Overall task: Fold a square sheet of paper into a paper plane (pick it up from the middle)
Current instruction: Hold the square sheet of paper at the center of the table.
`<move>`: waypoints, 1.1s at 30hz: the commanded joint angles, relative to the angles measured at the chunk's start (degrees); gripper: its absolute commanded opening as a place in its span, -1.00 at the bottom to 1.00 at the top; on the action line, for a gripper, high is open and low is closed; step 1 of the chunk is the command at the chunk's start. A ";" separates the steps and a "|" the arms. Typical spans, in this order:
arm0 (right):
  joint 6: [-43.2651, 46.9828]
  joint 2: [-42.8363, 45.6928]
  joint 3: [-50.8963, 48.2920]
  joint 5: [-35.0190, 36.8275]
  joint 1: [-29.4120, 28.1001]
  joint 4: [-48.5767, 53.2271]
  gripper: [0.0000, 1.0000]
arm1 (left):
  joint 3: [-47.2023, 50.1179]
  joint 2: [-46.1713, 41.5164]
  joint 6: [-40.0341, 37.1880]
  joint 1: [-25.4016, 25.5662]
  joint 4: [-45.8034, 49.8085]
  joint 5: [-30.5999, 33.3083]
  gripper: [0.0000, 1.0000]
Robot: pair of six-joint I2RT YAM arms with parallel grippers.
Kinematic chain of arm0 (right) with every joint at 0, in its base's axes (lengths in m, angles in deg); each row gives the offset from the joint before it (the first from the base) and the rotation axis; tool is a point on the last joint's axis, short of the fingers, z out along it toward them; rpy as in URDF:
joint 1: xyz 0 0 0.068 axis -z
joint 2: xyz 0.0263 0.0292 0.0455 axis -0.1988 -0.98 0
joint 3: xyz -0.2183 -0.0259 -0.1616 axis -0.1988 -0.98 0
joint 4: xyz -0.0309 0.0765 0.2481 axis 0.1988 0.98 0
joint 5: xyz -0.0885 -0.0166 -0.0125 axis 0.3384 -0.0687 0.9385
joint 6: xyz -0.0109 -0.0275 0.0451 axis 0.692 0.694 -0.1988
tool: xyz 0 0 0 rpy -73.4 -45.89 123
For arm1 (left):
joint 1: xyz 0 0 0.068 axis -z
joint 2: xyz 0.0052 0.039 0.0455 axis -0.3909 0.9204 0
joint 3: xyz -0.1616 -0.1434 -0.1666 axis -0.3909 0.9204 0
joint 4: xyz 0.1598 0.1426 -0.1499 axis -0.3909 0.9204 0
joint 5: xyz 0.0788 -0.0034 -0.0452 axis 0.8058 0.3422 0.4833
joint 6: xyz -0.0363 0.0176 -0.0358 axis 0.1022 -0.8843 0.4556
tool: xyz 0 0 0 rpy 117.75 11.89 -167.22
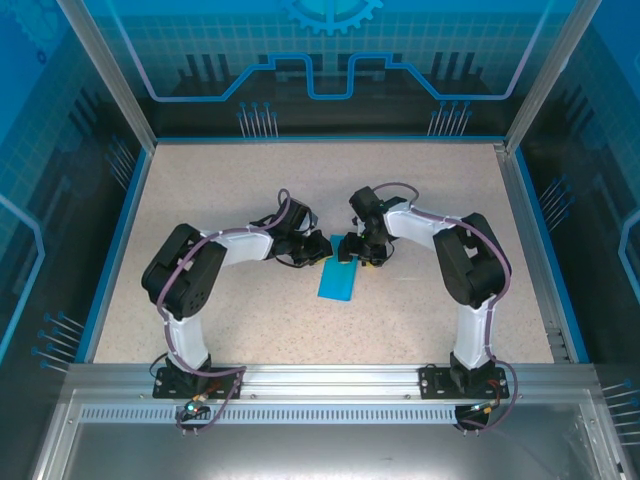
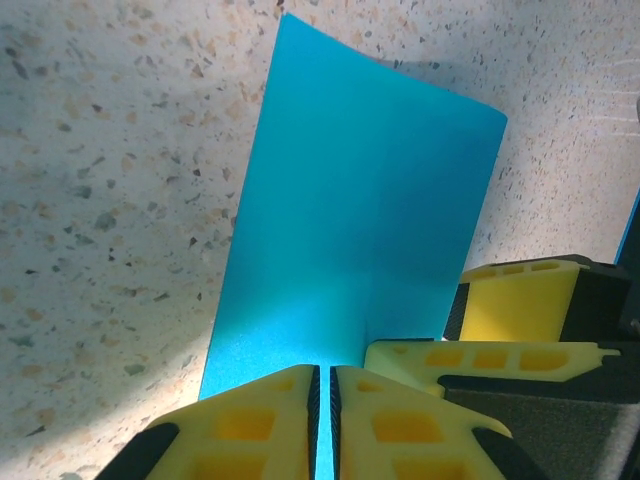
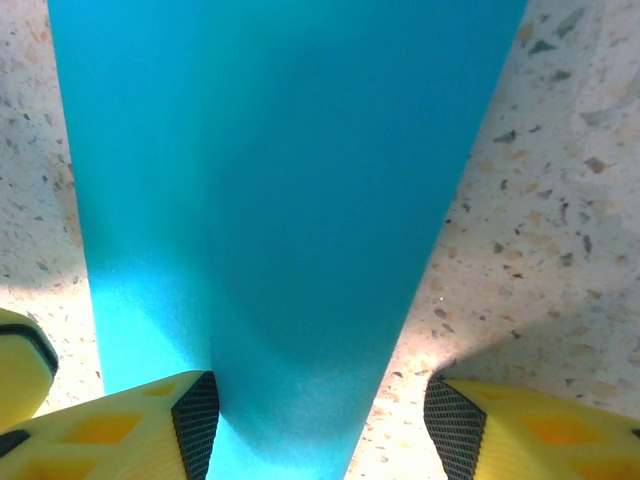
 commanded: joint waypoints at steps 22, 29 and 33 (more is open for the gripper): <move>1.03 -7.82 -1.00 3.69 -2.68 0.66 0.22 | -2.24 2.89 -1.24 0.30 2.08 -3.73 -0.77; 1.29 -8.25 -0.85 4.04 -2.76 0.72 0.20 | -2.28 3.13 -1.27 0.32 2.00 -4.03 -0.77; 1.38 -8.60 -0.61 4.14 -2.76 0.80 0.20 | -2.54 3.46 -1.39 0.32 2.09 -4.19 -0.77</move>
